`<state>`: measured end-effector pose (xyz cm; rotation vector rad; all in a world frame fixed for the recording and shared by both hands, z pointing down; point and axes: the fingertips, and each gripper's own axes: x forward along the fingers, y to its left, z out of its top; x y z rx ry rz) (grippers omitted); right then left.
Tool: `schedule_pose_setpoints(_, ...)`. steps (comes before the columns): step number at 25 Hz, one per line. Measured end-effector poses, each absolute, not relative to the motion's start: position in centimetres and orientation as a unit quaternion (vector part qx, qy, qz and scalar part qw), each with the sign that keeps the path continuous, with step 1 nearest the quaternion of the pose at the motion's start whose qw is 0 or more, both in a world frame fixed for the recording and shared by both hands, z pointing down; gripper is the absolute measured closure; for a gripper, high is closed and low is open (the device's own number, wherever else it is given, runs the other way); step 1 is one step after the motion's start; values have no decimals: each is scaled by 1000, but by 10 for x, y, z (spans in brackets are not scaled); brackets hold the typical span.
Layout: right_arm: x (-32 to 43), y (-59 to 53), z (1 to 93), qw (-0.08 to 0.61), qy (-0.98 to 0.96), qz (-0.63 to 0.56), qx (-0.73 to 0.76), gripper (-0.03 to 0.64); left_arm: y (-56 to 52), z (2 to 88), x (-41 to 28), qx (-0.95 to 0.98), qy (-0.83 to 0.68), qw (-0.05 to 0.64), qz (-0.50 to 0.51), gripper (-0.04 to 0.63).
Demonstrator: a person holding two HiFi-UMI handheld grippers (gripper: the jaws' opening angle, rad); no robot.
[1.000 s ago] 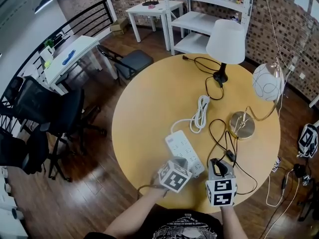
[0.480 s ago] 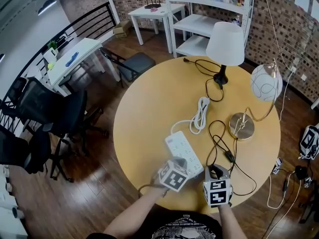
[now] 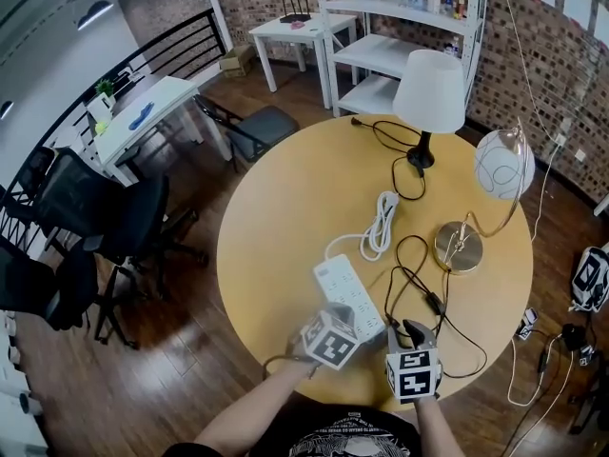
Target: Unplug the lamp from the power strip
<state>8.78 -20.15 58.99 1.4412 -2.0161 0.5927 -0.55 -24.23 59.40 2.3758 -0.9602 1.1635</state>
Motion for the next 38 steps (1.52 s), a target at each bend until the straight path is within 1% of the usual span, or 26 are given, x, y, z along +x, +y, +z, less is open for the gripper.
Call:
schedule_pose_setpoints(7,85,-200,569,273,-772,213,533,546,-240,589,-5,820,-374,171,398,592)
schedule_pose_setpoints(17,90,-182,523,226,-815,191,498,612,-204,545,15,806,-461,173,330,592)
schedule_pose_setpoints(20,89,-174,508,206,-826,186,491,615,-192,527,22,807,-480,166,302,592)
schedule_pose_setpoints(30,67,-145,468,156,-844,163,486,615,-155,470,19,813,-525,109,227,592)
schedule_pose_setpoints(38,40,-105,452,146,-838,151,503,617,-112,454,4,834,-506,89,199,592)
